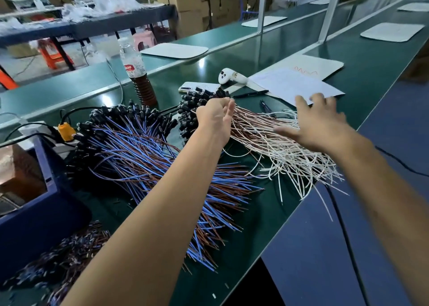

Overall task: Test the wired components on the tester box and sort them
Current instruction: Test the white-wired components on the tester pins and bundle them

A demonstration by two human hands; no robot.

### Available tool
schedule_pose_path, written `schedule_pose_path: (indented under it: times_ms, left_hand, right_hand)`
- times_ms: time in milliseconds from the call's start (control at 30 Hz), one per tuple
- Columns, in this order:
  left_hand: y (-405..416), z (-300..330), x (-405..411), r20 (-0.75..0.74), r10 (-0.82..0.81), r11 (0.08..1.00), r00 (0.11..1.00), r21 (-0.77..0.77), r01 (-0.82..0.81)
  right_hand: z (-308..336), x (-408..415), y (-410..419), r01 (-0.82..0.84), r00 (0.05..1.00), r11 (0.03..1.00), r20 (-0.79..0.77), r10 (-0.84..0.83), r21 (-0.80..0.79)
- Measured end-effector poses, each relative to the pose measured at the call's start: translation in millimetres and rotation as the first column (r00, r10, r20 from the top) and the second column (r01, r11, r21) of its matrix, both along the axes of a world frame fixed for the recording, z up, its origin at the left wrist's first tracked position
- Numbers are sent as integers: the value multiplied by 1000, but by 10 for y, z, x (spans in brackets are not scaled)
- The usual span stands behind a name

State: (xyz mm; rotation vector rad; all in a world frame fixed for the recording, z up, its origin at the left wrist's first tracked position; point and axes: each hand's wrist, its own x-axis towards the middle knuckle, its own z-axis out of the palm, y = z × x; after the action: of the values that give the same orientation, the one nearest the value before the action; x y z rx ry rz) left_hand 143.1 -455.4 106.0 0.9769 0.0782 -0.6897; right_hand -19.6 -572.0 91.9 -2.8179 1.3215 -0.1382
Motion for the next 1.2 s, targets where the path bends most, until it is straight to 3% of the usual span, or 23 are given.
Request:
schedule_pose_path:
  times_ms: [67,167,300,500,567,633,733,833,933,1033,1133,1200]
  left_hand:
    - [3,69,-38,7,19,998,1000,52,-20]
    - [-19,119,-89,29,10,993,1000,120,-13]
    - [123,215,-113,158,-126,973,979,213,91]
    - [895,300,-346,307,-353,935,884,138,326]
    - [1208,248,-424,347,-413,909,842,107,402]
    - [1557,193,-428,372,-456,879,809,43,475]
    - [2165,185,-376,426,-525,828,737,55,558]
    - [2836,135,-327,456,-513,850,727,152,504]
    - [3612,7,-288,444,-485,874,753,246,418]
    - [4408,-49,-247,404,-480,865,779,367,343]
    - [5109,-54,-265,338,-502,791,796,552,265]
    - [5423,-53,-287,310,-476,720,823,674,163]
  right_hand:
    - [-37,213,130,-139,986,988,81,144,-70]
    - [-208,588,344,-301,954,953,22,300,30]
    - [-515,824,409,-280,944,953,-150,295,115]
    - [-262,827,585,-225,963,966,-124,240,125]
    - [-79,851,819,-230,973,972,24,229,52]
    - [68,866,1190,-292,916,950,255,310,-107]
    - [164,845,1849,-365,722,907,551,418,-209]
    - [210,920,2516,-507,564,836,653,505,-208]
    - [187,1082,3206,-634,510,746,616,601,-203]
    - [94,1160,3928,-801,430,583,549,717,-135]
    - [-61,1241,4577,-912,364,405,326,873,-67]
    - [-196,1349,4930,-932,358,359,234,904,40]
